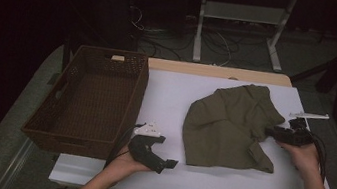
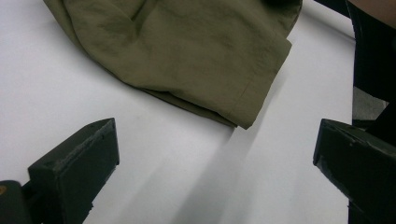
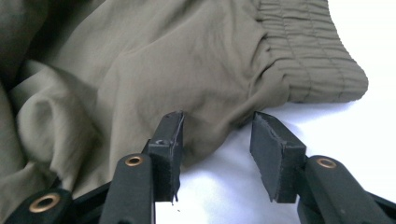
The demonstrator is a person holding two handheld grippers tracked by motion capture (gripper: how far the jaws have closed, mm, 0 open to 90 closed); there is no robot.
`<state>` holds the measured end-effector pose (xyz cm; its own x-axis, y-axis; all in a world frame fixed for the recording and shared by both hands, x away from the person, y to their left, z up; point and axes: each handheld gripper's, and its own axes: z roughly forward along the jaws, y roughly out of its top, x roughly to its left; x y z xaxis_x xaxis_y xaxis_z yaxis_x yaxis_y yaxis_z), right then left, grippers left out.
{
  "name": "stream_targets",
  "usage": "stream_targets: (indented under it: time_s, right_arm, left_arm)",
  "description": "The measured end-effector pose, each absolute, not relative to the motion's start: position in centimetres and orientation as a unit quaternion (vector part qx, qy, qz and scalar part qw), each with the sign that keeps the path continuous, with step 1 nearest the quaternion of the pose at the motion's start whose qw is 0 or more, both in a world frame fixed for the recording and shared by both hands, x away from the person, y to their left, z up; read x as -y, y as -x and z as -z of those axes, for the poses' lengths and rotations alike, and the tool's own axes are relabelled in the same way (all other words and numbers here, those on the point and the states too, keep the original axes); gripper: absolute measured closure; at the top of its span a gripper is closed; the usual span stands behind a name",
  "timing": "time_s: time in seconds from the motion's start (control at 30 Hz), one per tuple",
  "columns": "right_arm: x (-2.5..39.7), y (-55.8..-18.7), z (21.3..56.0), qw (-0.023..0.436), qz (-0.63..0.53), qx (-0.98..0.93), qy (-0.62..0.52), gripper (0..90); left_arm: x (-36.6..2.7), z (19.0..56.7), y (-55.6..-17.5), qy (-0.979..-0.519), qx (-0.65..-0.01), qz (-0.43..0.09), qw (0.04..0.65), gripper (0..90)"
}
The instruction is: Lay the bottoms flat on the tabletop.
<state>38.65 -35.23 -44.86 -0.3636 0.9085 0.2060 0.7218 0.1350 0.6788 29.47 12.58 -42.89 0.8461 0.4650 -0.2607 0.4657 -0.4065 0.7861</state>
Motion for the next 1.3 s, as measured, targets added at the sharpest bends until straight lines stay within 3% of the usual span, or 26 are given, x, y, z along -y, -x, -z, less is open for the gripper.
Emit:
stream_targets:
  time_s: [0.17, 0.37, 0.43, 1.3]
  right_arm:
    - [35.2, -39.3, 45.1, 0.129, -0.361, -0.736, -0.557, 60.6]
    - [35.4, -39.8, 45.1, 0.133, -0.363, -0.735, -0.557, 83.4]
    - [35.4, -39.7, 45.0, 0.135, -0.359, -0.737, -0.556, 86.5]
    - [34.9, -38.7, 42.0, 0.181, -0.408, -0.728, -0.521, 88.5]
  left_arm:
    - [-12.5, 43.0, -29.5, -0.84, -0.276, 0.001, 0.467, 0.0]
    - [-12.5, 43.0, -29.5, -0.841, -0.277, 0.001, 0.466, 0.0]
    - [-12.5, 43.0, -29.5, -0.841, -0.276, 0.001, 0.466, 0.0]
    - [-12.5, 42.9, -29.4, -0.842, -0.273, -0.003, 0.466, 0.0]
